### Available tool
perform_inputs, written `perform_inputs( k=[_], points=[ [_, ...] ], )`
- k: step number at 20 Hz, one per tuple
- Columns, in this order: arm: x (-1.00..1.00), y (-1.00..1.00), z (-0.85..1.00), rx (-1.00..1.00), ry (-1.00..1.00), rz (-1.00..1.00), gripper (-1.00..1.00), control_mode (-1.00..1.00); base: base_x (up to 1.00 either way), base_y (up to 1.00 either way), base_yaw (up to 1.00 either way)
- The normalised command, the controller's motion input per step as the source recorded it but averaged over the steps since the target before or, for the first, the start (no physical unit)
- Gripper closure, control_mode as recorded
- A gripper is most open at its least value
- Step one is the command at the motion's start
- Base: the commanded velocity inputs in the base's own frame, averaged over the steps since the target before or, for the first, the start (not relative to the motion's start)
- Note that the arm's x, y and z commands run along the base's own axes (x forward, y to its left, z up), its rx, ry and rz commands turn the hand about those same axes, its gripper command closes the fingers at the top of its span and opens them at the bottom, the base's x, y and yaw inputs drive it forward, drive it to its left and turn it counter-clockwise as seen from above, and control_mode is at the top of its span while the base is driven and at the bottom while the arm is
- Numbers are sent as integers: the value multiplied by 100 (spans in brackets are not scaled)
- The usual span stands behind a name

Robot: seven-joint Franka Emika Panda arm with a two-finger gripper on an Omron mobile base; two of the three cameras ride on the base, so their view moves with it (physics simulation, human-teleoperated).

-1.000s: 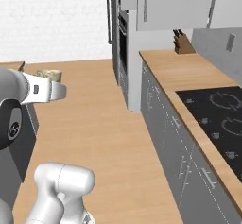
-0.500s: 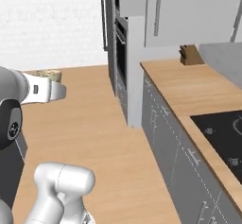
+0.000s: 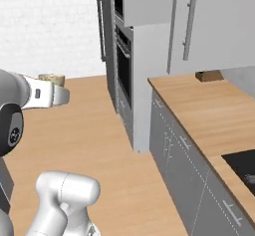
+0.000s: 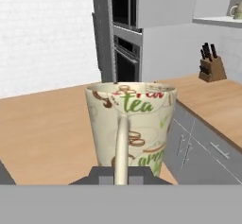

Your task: Gather all objects into one cabinet and sort the glasses and bowls to opposite sides.

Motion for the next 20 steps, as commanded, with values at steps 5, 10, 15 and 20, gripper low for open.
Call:
perform_inputs(
  k=[5,10,15,20],
  points=[
    [0,0,0,0,0,0,100,100,26,36,-38],
    [0,0,0,0,0,0,100,100,44,50,-61],
    [0,0,0,0,0,0,100,100,97,62,-67],
    [0,0,0,0,0,0,100,100,100,38,-57]
  ],
)
